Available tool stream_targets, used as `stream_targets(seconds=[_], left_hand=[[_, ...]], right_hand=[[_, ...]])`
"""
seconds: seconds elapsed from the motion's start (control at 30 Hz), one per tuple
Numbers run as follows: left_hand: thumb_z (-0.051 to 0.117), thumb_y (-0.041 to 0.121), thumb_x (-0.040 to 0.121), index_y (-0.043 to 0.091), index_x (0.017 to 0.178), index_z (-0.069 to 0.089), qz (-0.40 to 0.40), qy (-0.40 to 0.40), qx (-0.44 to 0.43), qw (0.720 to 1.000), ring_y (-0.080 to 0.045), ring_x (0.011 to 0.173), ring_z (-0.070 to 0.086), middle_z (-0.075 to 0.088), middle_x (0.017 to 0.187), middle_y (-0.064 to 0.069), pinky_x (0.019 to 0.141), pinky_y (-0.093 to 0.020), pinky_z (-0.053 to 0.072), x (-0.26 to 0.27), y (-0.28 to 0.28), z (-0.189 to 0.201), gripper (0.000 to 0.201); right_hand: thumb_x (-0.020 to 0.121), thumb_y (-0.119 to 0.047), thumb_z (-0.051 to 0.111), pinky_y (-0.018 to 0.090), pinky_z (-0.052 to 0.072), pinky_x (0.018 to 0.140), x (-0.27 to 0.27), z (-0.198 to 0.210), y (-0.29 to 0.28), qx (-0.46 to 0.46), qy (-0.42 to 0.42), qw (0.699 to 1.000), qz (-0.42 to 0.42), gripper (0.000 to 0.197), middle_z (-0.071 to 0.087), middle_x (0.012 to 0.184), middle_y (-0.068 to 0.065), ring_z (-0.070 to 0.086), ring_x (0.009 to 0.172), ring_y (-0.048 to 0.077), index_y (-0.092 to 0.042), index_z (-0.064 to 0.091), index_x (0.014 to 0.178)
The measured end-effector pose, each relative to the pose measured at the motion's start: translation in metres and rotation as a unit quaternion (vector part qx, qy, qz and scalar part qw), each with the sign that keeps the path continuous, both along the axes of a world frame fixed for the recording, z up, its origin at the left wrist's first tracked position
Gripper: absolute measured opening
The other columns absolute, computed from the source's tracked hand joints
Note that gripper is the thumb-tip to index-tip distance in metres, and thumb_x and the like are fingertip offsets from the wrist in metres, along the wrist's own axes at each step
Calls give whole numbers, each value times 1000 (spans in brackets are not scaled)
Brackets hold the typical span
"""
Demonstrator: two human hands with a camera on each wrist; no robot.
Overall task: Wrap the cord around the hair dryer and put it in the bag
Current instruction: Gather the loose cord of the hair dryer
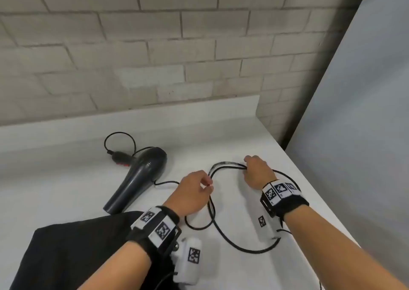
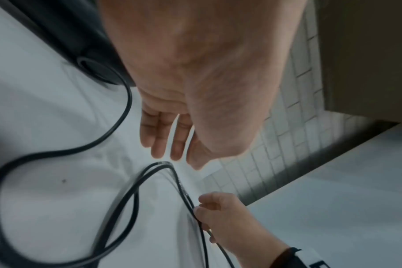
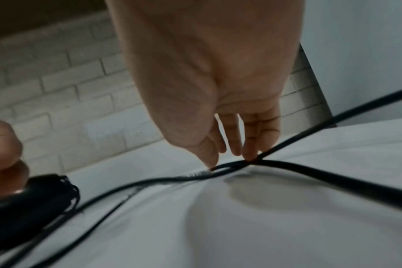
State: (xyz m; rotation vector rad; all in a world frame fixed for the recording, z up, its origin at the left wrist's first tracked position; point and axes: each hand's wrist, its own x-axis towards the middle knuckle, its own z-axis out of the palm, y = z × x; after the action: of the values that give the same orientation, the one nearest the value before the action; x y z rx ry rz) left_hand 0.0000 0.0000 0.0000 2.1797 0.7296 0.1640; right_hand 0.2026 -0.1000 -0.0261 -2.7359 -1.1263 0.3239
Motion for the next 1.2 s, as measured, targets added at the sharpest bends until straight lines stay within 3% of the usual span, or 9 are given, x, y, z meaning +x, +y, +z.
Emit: stream_targets(seconds=[0.3,0.37,0.5,0.6,0.67,0.77,0.9,1.0,1.2], left_hand=[[50,36,101,7,151,28,70,73,-64,993,-26,136,43,41,151,-12,112,-34,35,31,21,-20,61],[52,36,101,11,148,34,71,49,-103,991,-24,130,50,48,145,-9,107,-33,40,30,21,-17,57],[56,14,98,12,110,62,63,-94,-179,977,-16,75,65,69,95,-6,79,-35,55,16,14,3,13],[56,13,99,21,105,57,39,-156,-136,978,-15,60,61,65,83,1,63,-31,53,2,11,14,11],[57,17,98,28,115,48,28,-180,-63,981,-19,61,63,61,90,7,61,-31,52,-8,9,18,22],[55,17,99,32,128,41,-16,-222,85,971,-10,76,64,52,109,14,72,-25,54,-21,1,26,35],[45,23,102,24,123,49,-31,-242,254,936,-14,75,62,56,111,4,72,-33,56,-32,-6,37,21],[47,16,102,22,117,49,22,-261,244,934,-18,74,66,63,97,1,67,-41,57,-39,-6,41,17],[48,11,101,27,109,52,97,-354,65,928,-15,72,71,64,88,6,65,-36,61,-64,-4,69,18]], right_hand=[[97,-12,46,36,49,84,-1,-1,-6,1,-22,999,27,22,64,109,8,56,101,28,-14,61,113],[100,-15,44,36,44,84,-7,10,-13,32,-17,998,43,23,64,109,7,52,101,29,-15,60,116],[101,-20,47,35,41,83,-24,38,-31,137,-16,988,61,20,66,104,-1,55,97,26,-19,60,115],[99,-16,52,16,46,70,-35,63,-48,238,102,964,55,14,63,93,-7,63,79,16,-17,62,109],[98,-13,52,11,46,61,-42,79,-57,282,153,946,45,12,63,89,-8,66,67,13,-18,61,104],[98,-9,52,20,54,65,-51,97,-69,326,205,922,34,13,69,89,0,69,66,16,-15,62,101],[100,-4,47,27,58,71,-59,111,-79,365,258,894,30,17,72,90,5,73,72,19,-15,60,100],[100,-5,47,28,59,74,-57,108,-86,376,233,897,8,18,71,91,5,73,75,17,-18,60,100],[98,-5,49,34,57,63,-34,74,-109,379,191,898,-113,15,70,88,5,68,64,23,-12,59,106]])
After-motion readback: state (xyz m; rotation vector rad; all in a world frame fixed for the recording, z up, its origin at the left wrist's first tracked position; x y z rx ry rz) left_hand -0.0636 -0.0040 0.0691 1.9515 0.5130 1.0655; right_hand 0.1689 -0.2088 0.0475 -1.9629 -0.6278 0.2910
